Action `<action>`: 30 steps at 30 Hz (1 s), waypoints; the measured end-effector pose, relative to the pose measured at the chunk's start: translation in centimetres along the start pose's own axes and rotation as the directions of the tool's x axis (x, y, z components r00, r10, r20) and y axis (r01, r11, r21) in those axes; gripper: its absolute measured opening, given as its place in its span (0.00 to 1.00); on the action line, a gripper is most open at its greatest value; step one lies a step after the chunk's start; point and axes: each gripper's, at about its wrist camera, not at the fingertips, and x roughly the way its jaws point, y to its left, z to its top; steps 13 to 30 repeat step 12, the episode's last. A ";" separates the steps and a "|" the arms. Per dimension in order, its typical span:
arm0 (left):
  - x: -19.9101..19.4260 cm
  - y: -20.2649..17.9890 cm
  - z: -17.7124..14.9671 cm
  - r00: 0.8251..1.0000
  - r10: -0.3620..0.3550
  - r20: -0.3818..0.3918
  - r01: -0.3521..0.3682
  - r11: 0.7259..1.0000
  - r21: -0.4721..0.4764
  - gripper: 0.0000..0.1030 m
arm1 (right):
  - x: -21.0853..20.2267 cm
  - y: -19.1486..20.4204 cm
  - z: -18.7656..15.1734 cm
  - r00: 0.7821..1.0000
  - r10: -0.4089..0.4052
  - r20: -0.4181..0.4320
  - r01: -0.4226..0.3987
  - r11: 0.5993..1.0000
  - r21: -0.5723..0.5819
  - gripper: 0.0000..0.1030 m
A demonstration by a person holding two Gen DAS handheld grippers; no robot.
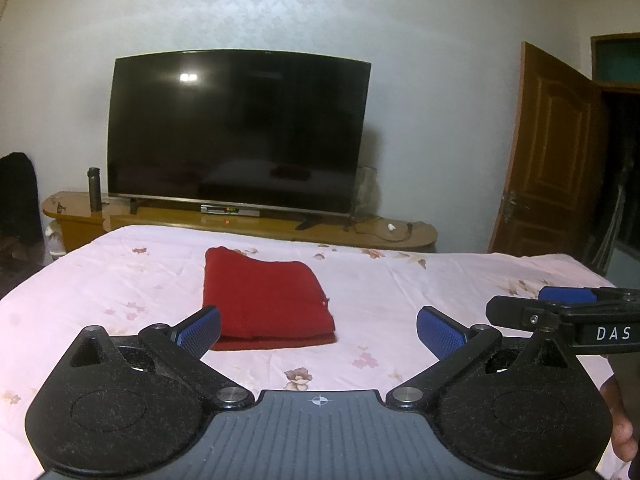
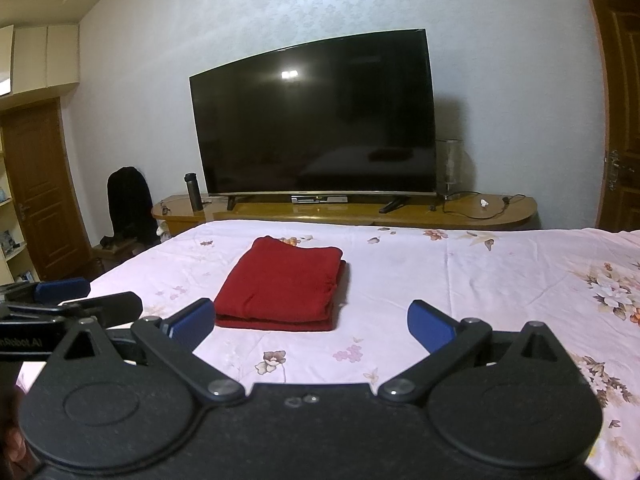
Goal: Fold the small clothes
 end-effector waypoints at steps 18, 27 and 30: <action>0.5 0.5 -0.1 1.000 0.007 -0.003 -0.007 1.000 0.001 1.00 | 0.5 -0.3 0.0 1.000 0.011 -0.010 -0.011 1.000 -0.004 0.99; 0.5 0.5 -0.1 1.000 0.007 -0.003 -0.007 1.000 0.001 1.00 | 0.5 -0.3 0.0 1.000 0.011 -0.010 -0.011 1.000 -0.004 0.99; 0.5 0.5 -0.1 1.000 0.007 -0.003 -0.007 1.000 0.001 1.00 | 0.5 -0.3 0.0 1.000 0.011 -0.010 -0.011 1.000 -0.004 0.99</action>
